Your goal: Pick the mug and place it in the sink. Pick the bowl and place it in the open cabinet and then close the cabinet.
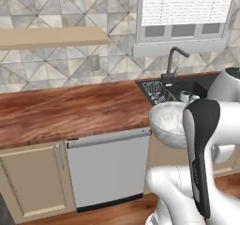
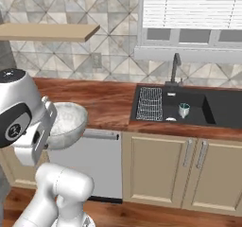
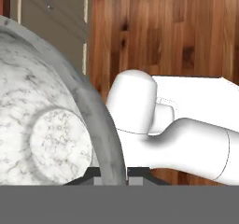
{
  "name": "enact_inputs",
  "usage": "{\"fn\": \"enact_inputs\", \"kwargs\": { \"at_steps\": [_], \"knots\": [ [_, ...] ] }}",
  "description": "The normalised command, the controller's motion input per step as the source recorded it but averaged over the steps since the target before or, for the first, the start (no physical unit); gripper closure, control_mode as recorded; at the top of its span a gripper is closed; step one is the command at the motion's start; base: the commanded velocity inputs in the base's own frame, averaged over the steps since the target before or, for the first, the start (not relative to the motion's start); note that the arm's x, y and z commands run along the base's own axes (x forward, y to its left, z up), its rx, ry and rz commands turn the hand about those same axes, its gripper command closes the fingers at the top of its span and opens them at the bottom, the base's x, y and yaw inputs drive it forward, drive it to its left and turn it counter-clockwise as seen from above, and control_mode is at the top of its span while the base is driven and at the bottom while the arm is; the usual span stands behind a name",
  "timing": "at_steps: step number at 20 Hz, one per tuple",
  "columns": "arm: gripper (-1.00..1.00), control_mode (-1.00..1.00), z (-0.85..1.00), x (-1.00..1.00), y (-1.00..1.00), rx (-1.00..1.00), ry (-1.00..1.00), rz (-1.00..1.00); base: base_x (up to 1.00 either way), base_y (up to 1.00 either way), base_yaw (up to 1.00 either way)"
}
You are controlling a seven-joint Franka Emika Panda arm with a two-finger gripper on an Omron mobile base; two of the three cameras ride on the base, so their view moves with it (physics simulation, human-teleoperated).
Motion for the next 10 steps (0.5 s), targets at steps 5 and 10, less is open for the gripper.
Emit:
{"fn": "enact_inputs", "kwargs": {
  "at_steps": [5, 10],
  "knots": [
    [1.0, 1.0, 0.0, 0.0, 0.0, 0.0, 0.0, 0.0, -1.0, -0.21, -0.07],
    [1.0, 1.0, 0.0, 0.0, 0.0, 0.0, 0.0, 0.0, 0.01, -0.91, -0.42]
  ]
}}
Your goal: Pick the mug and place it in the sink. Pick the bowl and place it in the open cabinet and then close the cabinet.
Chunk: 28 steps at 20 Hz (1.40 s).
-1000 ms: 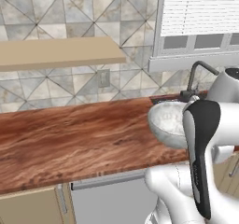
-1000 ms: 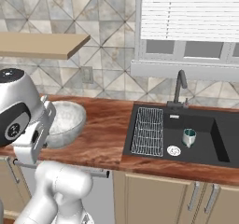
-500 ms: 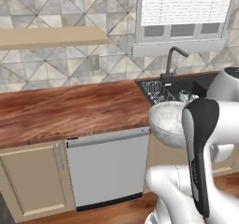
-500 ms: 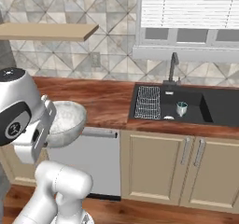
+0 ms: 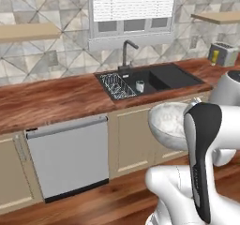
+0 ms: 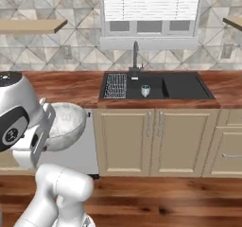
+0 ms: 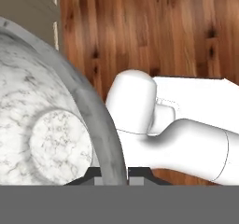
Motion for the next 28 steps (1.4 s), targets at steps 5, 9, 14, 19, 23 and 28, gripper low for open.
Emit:
{"fn": "enact_inputs", "kwargs": {
  "at_steps": [5, 9, 14, 19, 23, 28],
  "knots": [
    [1.0, 1.0, 0.0, 0.0, 0.0, 0.0, 0.0, 0.0, 0.34, -0.99, -0.6],
    [1.0, 1.0, 0.0, 0.0, 0.0, 0.0, 0.0, 0.0, 0.08, -0.89, -0.75],
    [1.0, 1.0, 0.0, 0.0, 0.0, 0.0, 0.0, 0.0, 0.0, -0.58, -0.86],
    [1.0, 1.0, 0.0, 0.0, 0.0, 0.0, 0.0, 0.0, 0.0, -0.59, -0.85],
    [1.0, 1.0, 0.0, 0.0, 0.0, 0.0, 0.0, 0.0, 0.0, -0.42, -0.9],
    [1.0, 1.0, 0.0, 0.0, 0.0, 0.0, 0.0, 0.0, 0.0, -0.45, -0.88]
  ]
}}
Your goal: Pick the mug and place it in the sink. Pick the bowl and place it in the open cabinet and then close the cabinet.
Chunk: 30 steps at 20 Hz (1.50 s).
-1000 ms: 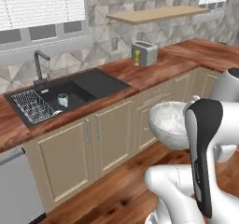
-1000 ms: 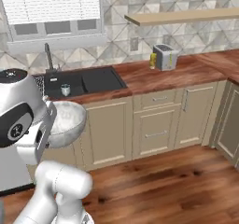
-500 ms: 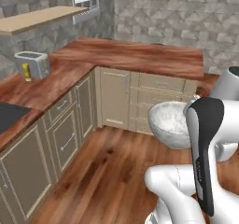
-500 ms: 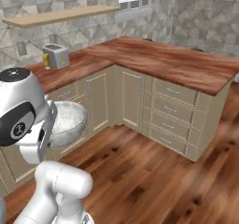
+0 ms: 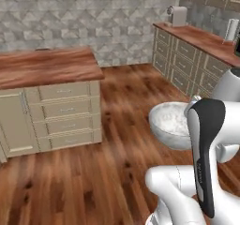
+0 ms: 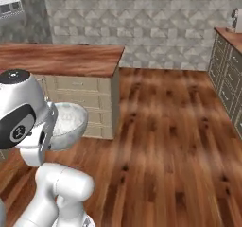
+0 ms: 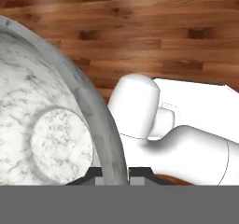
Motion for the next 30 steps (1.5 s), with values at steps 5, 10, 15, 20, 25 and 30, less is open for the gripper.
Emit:
{"fn": "enact_inputs", "kwargs": {
  "at_steps": [5, 10, 15, 20, 25, 30],
  "knots": [
    [1.0, 1.0, 0.0, 0.0, 0.0, 0.0, 0.0, 0.0, 0.0, -0.53, -0.83],
    [1.0, 1.0, 0.0, 0.0, 0.0, 0.0, 0.0, 0.0, 0.0, -0.58, -0.81],
    [1.0, 1.0, 0.0, 0.0, 0.0, 0.0, 0.0, 0.0, 0.0, -0.55, -0.81],
    [1.0, 1.0, 0.0, 0.0, 0.0, 0.0, 0.0, 0.0, 0.0, -0.52, -0.78],
    [1.0, 1.0, 0.0, 0.0, 0.0, 0.0, 0.0, 0.0, 0.13, -0.04, -0.39],
    [1.0, 1.0, 0.0, 0.0, 0.0, 0.0, 0.0, 0.0, 0.62, 0.03, -0.11]
  ]
}}
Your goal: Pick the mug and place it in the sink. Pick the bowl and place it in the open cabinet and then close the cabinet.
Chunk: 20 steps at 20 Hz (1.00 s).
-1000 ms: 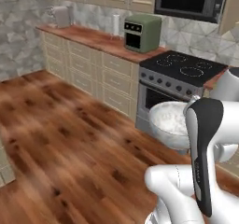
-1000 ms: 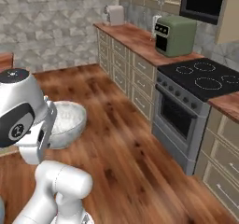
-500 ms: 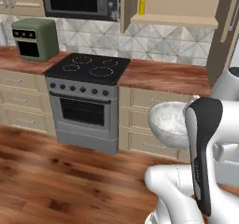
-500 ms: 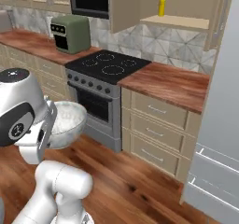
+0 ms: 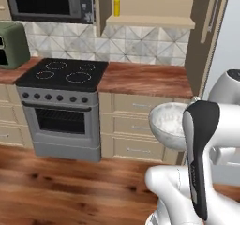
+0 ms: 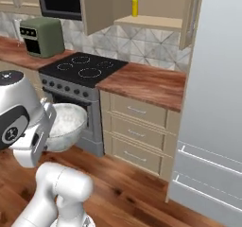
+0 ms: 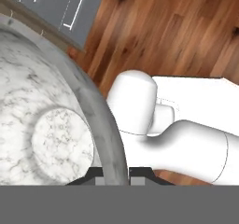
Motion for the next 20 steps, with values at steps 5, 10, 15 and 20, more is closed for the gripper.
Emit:
{"fn": "enact_inputs", "kwargs": {
  "at_steps": [5, 10, 15, 20],
  "knots": [
    [1.0, 1.0, 0.0, 0.0, 0.0, 0.0, 0.0, 0.0, 0.31, 0.0, -0.48],
    [1.0, 1.0, 0.0, 0.0, 0.0, 0.0, 0.0, 0.0, 0.06, 0.11, -0.25],
    [1.0, 1.0, 0.0, 0.0, 0.0, 0.0, 0.0, 0.0, 0.19, 0.54, -0.14],
    [1.0, 1.0, 0.0, 0.0, 0.0, 0.0, 0.0, 0.0, 0.05, 0.65, -0.24]
  ]
}}
